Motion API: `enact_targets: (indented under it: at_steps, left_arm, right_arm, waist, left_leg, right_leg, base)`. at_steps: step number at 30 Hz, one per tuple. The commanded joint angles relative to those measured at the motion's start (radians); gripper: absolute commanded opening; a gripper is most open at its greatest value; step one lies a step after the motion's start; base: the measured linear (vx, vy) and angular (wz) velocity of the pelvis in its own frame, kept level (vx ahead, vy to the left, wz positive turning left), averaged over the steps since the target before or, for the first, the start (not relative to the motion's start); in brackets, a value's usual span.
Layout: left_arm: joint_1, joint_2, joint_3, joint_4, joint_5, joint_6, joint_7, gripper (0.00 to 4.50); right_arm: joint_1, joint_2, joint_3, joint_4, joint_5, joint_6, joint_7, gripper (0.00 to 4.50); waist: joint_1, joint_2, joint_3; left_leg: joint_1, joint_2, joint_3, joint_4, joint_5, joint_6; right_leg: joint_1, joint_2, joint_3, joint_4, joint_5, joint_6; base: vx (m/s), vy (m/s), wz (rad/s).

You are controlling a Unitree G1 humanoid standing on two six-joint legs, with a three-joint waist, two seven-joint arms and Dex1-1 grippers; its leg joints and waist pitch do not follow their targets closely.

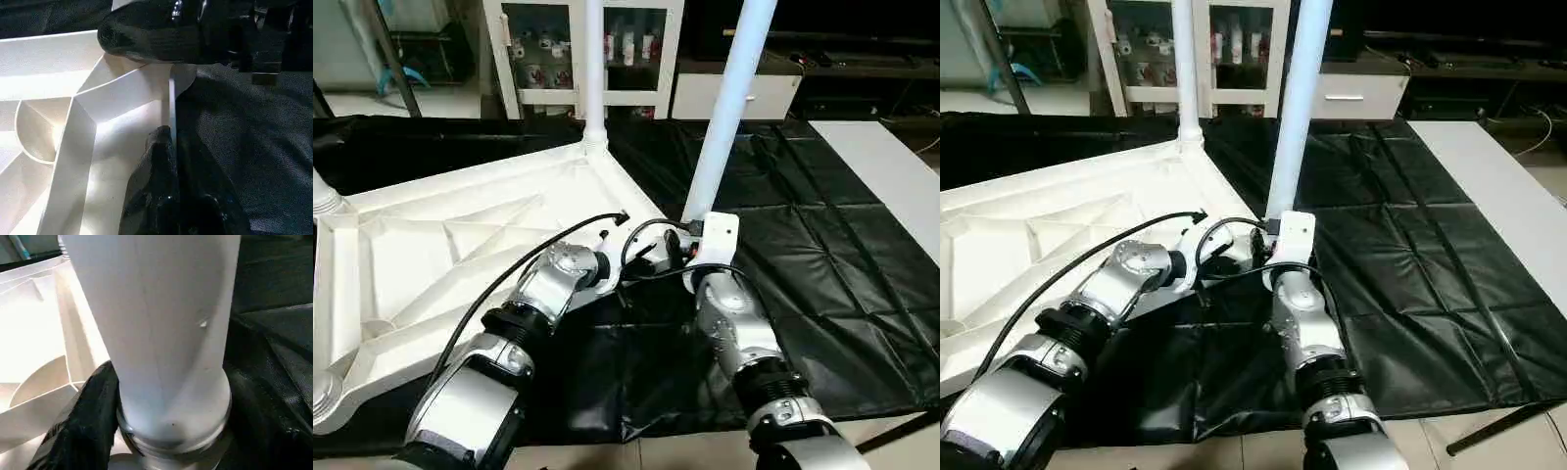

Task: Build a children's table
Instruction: Rotate leg to tighten

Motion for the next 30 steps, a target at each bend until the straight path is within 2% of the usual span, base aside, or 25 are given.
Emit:
enact_targets:
  at_steps: [1,3,4,5,6,8,9,10,12,13,14,15,17,18,19,25,26,27,30]
  left_arm:
    - [0.014,0.007,0.006,0.010,-0.010,-0.051,-0.017,0.00]
    - [0.022,0.022,0.004,0.003,-0.013,-0.052,-0.040,0.00]
    - [0.022,0.022,0.004,0.003,-0.013,-0.052,-0.040,0.00]
    - [0.032,0.037,-0.004,-0.007,-0.016,-0.059,-0.079,0.00]
    - [0.032,0.037,-0.004,-0.007,-0.016,-0.059,-0.079,0.00]
    - [0.046,0.058,-0.020,-0.021,-0.019,-0.075,-0.141,0.00]
    - [0.047,0.059,-0.021,-0.022,-0.018,-0.078,-0.145,0.00]
    - [0.067,0.083,-0.048,-0.040,-0.023,-0.113,-0.234,0.00]
    - [0.085,0.103,-0.071,-0.062,-0.028,-0.159,-0.306,0.00]
    - [0.095,0.117,-0.084,-0.077,-0.034,-0.146,-0.355,0.00]
    - [0.104,0.130,-0.096,-0.091,-0.036,-0.140,-0.400,0.00]
    - [0.104,0.130,-0.096,-0.091,-0.036,-0.140,-0.400,0.00]
    - [0.124,0.168,-0.123,-0.124,-0.043,-0.105,-0.510,0.00]
    - [0.124,0.168,-0.123,-0.124,-0.043,-0.105,-0.510,0.00]
    - [0.131,0.183,-0.129,-0.141,-0.048,-0.075,-0.550,0.00]
    - [0.137,0.204,-0.144,-0.164,-0.050,-0.057,-0.585,0.00]
    - [0.138,0.205,-0.145,-0.169,-0.051,-0.055,-0.585,0.00]
    - [0.137,0.204,-0.144,-0.169,-0.050,-0.055,-0.584,0.00]
    - [0.141,0.205,-0.144,-0.180,-0.052,-0.051,-0.582,0.00]
  right_arm:
    - [0.033,-0.019,-0.025,-0.014,0.040,0.031,0.058,3.50]
    - [0.036,-0.051,-0.027,-0.053,0.062,0.082,0.113,3.67]
    - [0.036,-0.051,-0.027,-0.053,0.062,0.082,0.113,3.76]
    - [0.039,-0.096,-0.017,-0.090,0.073,0.117,0.182,3.85]
    - [0.039,-0.096,-0.017,-0.090,0.073,0.117,0.182,3.94]
    - [0.036,-0.156,-0.017,-0.127,0.117,0.203,0.304,4.09]
    - [0.035,-0.160,-0.019,-0.128,0.121,0.209,0.311,4.09]
    - [0.044,-0.238,0.013,-0.153,0.120,0.219,0.459,4.24]
    - [0.054,-0.285,0.037,-0.169,0.111,0.213,0.536,4.43]
    - [0.062,-0.324,0.060,-0.184,0.104,0.209,0.603,4.43]
    - [0.074,-0.366,0.086,-0.204,0.096,0.208,0.675,4.43]
    - [0.074,-0.366,0.086,-0.204,0.096,0.208,0.675,4.43]
    - [0.105,-0.487,0.170,-0.255,0.063,0.179,0.873,4.43]
    - [0.105,-0.487,0.170,-0.255,0.063,0.179,0.873,4.43]
    - [0.118,-0.534,0.202,-0.276,0.052,0.165,0.952,4.43]
    - [0.127,-0.588,0.254,-0.315,0.052,0.140,1.106,4.43]
    - [0.128,-0.591,0.257,-0.319,0.053,0.138,1.114,4.43]
    - [0.125,-0.588,0.259,-0.311,0.043,0.123,1.104,4.43]
    - [0.119,-0.586,0.273,-0.286,0.024,0.082,1.088,4.43]
  waist:
    - [0.001,0.006,-0.047]
    - [0.002,0.004,-0.049]
    - [0.005,0.005,-0.049]
    - [0.004,0.005,-0.049]
    - [0.004,0.005,-0.048]
    - [0.008,0.005,-0.051]
    - [0.010,0.004,-0.052]
    - [0.012,0.006,-0.052]
    - [0.020,0.007,-0.055]
    - [0.023,0.009,-0.056]
    - [0.024,0.007,-0.056]
    - [0.030,0.009,-0.057]
    - [0.038,0.009,-0.054]
    - [0.045,0.005,-0.052]
    - [0.049,0.008,-0.050]
    - [0.051,0.003,-0.047]
    - [0.050,-0.003,-0.047]
    - [0.052,0.000,-0.047]
    - [0.051,-0.001,-0.051]
  left_leg:
    - [-0.002,0.034,-0.009,-0.066,-0.258,0.011]
    - [-0.004,0.034,-0.008,-0.064,-0.234,0.020]
    - [-0.005,0.034,-0.009,-0.063,-0.212,0.027]
    - [-0.006,0.034,-0.008,-0.062,-0.204,0.030]
    - [-0.006,0.033,-0.008,-0.062,-0.201,0.035]
    - [-0.008,0.034,-0.007,-0.057,-0.161,0.049]
    - [-0.012,0.034,-0.006,-0.053,-0.138,0.062]
    - [-0.013,0.034,-0.006,-0.053,-0.134,0.068]
    - [-0.013,0.037,-0.004,-0.046,-0.108,0.081]
    - [-0.013,0.036,-0.004,-0.045,-0.097,0.082]
    - [-0.012,0.036,-0.004,-0.045,-0.099,0.082]
    - [-0.009,0.038,-0.002,-0.042,-0.105,0.085]
    - [-0.009,0.041,-0.002,-0.043,-0.123,0.080]
    - [-0.011,0.043,0.000,-0.041,-0.136,0.080]
    - [-0.009,0.045,0.001,-0.043,-0.153,0.078]
    - [-0.009,0.043,-0.001,-0.045,-0.199,0.057]
    - [-0.010,0.043,-0.002,-0.045,-0.197,0.056]
    - [-0.008,0.043,-0.002,-0.045,-0.192,0.056]
    - [-0.009,0.043,-0.002,-0.043,-0.165,0.059]
  right_leg:
    - [0.040,-0.074,0.056,-0.074,-0.174,-0.183]
    - [0.042,-0.076,0.058,-0.072,-0.166,-0.185]
    - [0.044,-0.076,0.057,-0.069,-0.149,-0.190]
    - [0.044,-0.075,0.056,-0.068,-0.140,-0.194]
    - [0.046,-0.073,0.055,-0.069,-0.137,-0.196]
    - [0.049,-0.075,0.055,-0.064,-0.100,-0.207]
    - [0.050,-0.075,0.055,-0.061,-0.074,-0.214]
    - [0.050,-0.076,0.054,-0.061,-0.070,-0.217]
    - [0.049,-0.076,0.055,-0.053,-0.012,-0.230]
    - [0.048,-0.077,0.054,-0.049,0.012,-0.238]
    - [0.049,-0.076,0.053,-0.049,0.013,-0.242]
    - [0.048,-0.075,0.052,-0.049,0.019,-0.249]
    - [0.048,-0.074,0.050,-0.048,-0.008,-0.252]
    - [0.049,-0.075,0.051,-0.049,-0.033,-0.245]
    - [0.044,-0.077,0.051,-0.053,-0.067,-0.241]
    - [0.041,-0.080,0.051,-0.063,-0.186,-0.219]
    - [0.042,-0.080,0.051,-0.063,-0.191,-0.217]
    - [0.041,-0.080,0.051,-0.063,-0.195,-0.216]
    - [0.041,-0.079,0.051,-0.057,-0.153,-0.224]
  base:
    - [0.000,0.000,0.00]
    - [0.000,0.000,0.00]
    - [0.000,0.000,0.00]
    - [0.000,0.000,0.00]
    - [0.000,0.000,0.00]
    - [0.000,0.000,0.00]
    - [0.000,0.000,0.00]
    - [0.000,0.000,0.00]
    - [0.000,0.000,0.00]
    - [0.000,0.000,0.00]
    - [0.000,0.000,0.00]
    - [0.000,0.000,0.00]
    - [0.000,0.000,0.00]
    - [0.000,0.000,0.00]
    - [0.000,0.000,0.00]
    - [0.000,0.000,0.00]
    - [0.000,0.000,0.00]
    - [0.000,0.000,0.00]
    - [0.000,0.000,0.00]
